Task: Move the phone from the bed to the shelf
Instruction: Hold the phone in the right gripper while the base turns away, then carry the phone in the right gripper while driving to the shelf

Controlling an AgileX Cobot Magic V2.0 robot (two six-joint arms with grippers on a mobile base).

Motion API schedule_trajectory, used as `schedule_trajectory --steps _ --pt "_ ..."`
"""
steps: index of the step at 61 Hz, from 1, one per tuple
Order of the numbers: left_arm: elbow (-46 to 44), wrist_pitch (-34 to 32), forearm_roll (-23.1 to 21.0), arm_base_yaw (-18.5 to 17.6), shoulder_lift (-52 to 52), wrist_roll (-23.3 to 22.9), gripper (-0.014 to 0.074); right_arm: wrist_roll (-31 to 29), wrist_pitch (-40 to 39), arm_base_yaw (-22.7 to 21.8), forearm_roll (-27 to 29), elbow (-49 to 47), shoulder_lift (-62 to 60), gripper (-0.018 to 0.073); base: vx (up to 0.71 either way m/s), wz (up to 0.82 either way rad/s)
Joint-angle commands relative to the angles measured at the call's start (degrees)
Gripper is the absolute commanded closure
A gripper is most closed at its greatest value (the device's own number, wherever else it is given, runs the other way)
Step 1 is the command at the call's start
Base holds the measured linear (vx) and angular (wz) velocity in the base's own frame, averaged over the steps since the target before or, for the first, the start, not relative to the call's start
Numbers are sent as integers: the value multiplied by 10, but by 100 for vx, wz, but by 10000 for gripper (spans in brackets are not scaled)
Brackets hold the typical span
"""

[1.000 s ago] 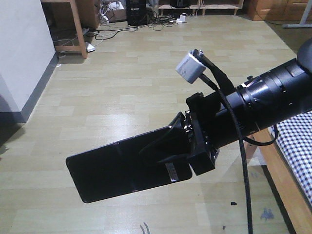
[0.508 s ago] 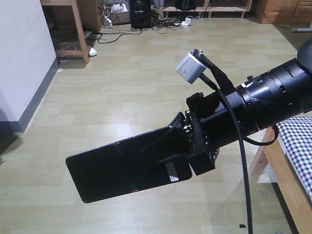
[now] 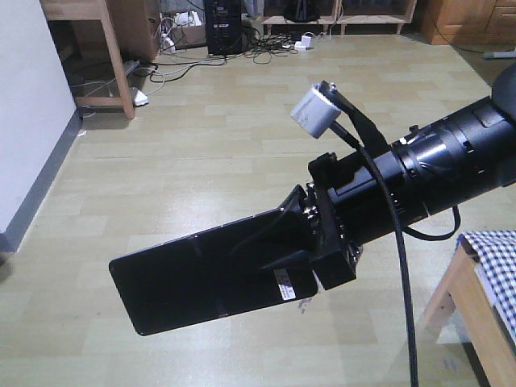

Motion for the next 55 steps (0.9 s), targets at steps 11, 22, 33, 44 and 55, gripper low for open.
schedule_trajectory --steps 11,22,33,44,55 --pt "-15 -42 -3 -1 -6 -2 596 -4 38 0 46 -14 -21 560 36 2" --pt "-15 -42 -3 -1 -6 -2 596 -4 38 0 46 -14 -21 560 37 3" --pt "-15 -42 -3 -1 -6 -2 596 -4 38 0 46 -14 -21 560 37 -3" --pt "-15 -42 -3 -1 -6 -2 596 -4 38 0 46 -14 -21 560 37 -9" --pt "-15 -42 -3 -1 -6 -2 596 -4 38 0 46 -14 -21 560 38 -14"
